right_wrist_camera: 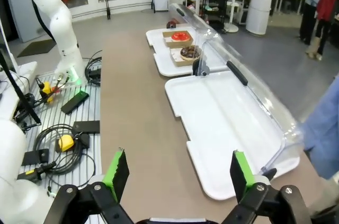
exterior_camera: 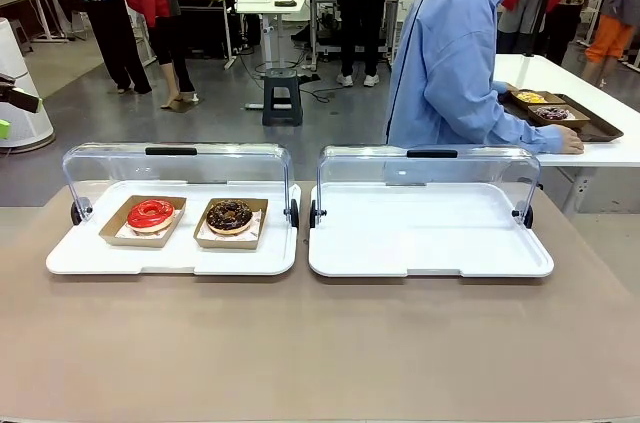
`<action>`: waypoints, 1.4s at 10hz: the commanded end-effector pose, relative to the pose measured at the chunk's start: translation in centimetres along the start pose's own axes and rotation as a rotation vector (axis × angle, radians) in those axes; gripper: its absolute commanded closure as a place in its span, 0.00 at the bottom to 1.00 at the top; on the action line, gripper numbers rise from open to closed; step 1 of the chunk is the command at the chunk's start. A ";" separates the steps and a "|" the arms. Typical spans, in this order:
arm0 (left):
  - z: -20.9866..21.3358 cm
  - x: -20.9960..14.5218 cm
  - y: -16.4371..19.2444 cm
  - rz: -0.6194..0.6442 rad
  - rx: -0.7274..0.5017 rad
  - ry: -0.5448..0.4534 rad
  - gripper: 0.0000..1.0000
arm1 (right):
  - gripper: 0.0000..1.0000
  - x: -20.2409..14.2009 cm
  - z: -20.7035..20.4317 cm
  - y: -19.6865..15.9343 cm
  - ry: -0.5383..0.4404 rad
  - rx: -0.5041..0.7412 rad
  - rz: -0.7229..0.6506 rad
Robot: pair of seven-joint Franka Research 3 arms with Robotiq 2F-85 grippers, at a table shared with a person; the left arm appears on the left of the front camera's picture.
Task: Provide the desired donut to the person.
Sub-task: Place the picked Paper togo box onto the Handle tray extended by the person.
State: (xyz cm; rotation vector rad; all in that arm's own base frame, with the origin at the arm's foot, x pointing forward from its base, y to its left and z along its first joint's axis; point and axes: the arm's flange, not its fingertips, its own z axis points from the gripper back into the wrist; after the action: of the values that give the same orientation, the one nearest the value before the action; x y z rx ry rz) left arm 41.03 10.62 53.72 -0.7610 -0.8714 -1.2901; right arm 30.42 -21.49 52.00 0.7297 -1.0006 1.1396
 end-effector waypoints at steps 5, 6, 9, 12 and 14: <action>0.1 0.1 -0.1 -0.003 -0.003 -0.006 0.00 | 0.00 0.3 -0.4 0.5 0.003 0.000 0.016; 0.1 0.1 -0.1 -0.003 -0.003 -0.006 0.00 | 0.00 0.3 -0.4 0.5 0.003 0.000 0.016; 0.1 0.1 -0.1 -0.003 -0.003 -0.006 0.00 | 0.00 0.3 -0.4 0.5 0.003 0.000 0.016; 0.1 0.1 -0.1 -0.003 -0.003 -0.006 0.00 | 0.00 0.3 -0.4 0.5 0.003 0.000 0.016; 0.1 0.1 -0.1 -0.003 -0.003 -0.006 0.00 | 0.00 0.3 -0.4 0.5 0.003 0.000 0.016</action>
State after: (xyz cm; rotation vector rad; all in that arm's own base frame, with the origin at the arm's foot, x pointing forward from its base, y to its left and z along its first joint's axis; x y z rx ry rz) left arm 41.03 10.62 53.72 -0.7610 -0.8713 -1.2901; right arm 30.22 -21.13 52.40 0.7146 -0.9836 1.1459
